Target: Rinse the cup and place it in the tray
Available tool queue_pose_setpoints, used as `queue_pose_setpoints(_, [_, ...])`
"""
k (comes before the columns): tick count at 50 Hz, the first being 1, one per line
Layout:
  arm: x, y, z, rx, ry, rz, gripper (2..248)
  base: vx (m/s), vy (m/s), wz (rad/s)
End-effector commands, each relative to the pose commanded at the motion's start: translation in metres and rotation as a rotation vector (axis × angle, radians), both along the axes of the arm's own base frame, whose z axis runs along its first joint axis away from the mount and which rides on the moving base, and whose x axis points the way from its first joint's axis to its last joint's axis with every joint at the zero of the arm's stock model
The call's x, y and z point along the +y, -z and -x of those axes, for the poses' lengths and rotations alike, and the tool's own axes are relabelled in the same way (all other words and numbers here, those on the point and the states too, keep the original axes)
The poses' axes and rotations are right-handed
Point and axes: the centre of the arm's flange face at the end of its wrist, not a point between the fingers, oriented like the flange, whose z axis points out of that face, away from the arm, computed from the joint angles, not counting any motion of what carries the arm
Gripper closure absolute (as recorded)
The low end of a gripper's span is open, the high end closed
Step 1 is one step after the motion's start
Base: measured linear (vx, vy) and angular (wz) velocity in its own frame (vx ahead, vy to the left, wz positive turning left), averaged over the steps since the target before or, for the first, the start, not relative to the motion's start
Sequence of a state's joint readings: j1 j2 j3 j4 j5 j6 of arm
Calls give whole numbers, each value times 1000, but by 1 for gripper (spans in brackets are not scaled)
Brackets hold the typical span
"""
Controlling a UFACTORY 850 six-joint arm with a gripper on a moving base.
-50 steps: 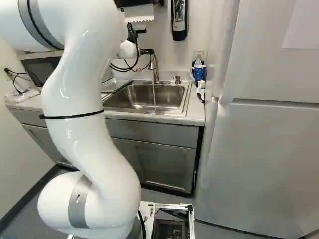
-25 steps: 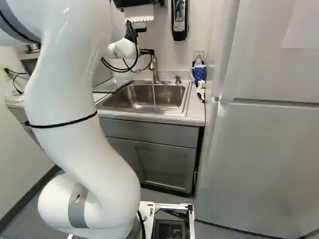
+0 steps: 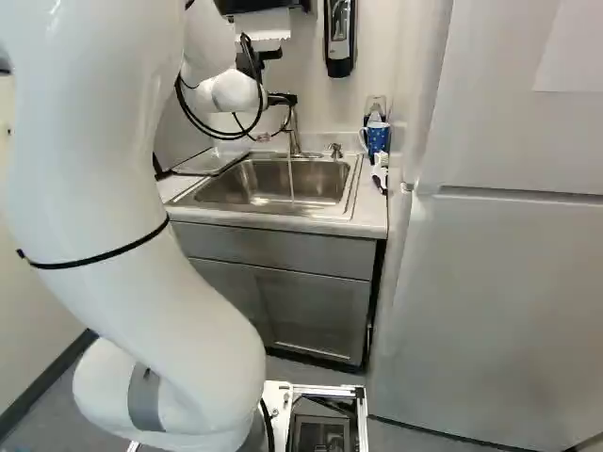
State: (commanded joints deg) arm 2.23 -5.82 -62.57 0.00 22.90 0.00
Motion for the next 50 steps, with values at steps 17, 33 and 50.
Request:
queue_pose_setpoints(17, [-14,3,34,45,23,1,3,0,0,0])
queue_pose_setpoints(33, [-22,15,69,174,39,3,3,0,0,0])
queue_pose_setpoints(50, [-26,31,111,346,47,5,3,0,0,0])
